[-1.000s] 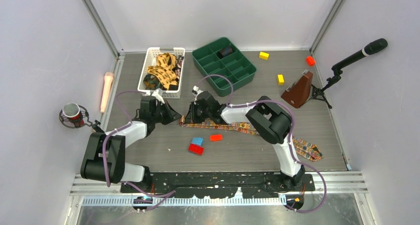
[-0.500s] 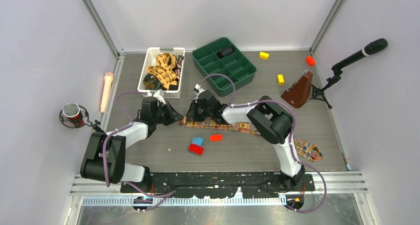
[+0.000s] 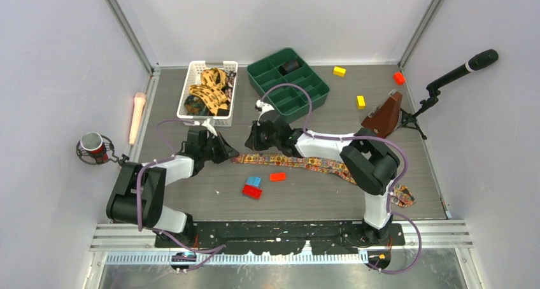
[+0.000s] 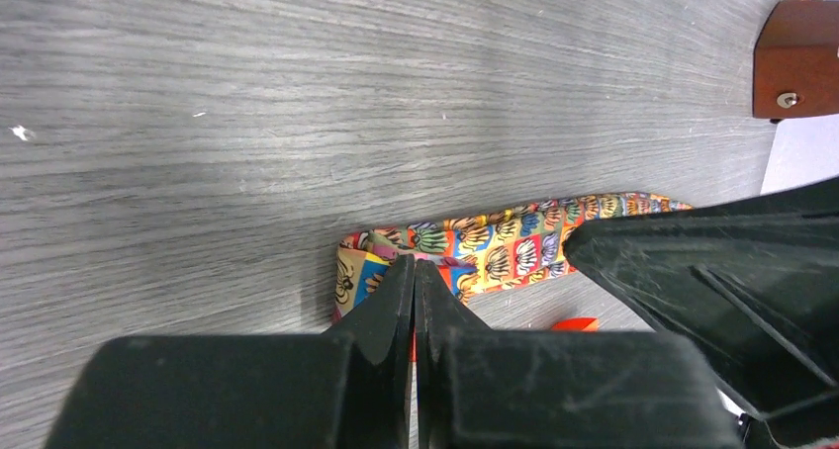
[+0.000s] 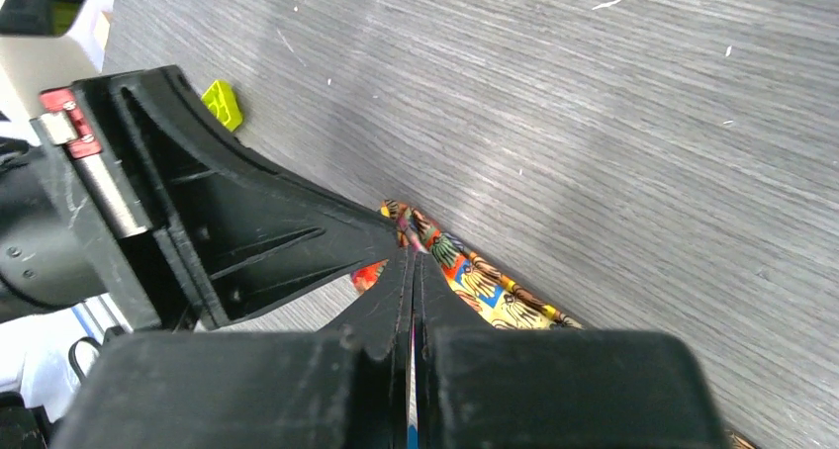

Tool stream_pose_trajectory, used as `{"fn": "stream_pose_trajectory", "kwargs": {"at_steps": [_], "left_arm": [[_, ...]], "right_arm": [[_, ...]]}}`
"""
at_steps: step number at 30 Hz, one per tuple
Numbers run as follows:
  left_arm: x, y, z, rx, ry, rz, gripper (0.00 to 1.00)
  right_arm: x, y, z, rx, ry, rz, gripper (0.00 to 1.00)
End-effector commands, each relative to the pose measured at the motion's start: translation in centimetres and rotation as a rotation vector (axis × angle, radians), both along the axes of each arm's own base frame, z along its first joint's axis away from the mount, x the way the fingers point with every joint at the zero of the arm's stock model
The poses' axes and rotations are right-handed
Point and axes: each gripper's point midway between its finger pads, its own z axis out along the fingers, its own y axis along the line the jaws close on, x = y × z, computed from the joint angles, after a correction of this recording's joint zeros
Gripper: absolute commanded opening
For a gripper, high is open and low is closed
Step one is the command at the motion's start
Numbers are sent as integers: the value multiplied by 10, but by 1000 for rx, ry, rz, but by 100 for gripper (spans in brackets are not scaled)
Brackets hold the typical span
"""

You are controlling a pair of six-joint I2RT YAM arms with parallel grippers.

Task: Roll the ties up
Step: Roll the tie at the center of the board.

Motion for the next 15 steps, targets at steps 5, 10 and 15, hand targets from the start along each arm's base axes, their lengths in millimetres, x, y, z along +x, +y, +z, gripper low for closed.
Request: {"fn": "stream_pose_trajectory", "kwargs": {"at_steps": [5, 10, 15], "left_arm": [[14, -10, 4, -7, -24, 0, 0], [15, -9, 2, -1, -20, 9, 0], [16, -8, 2, 2, -18, 26, 0]], "right_arm": [[-23, 7, 15, 44, 21, 115, 0], [-39, 13, 16, 89, 88, 168, 0], [-49, 18, 15, 127, 153, 188, 0]]}}
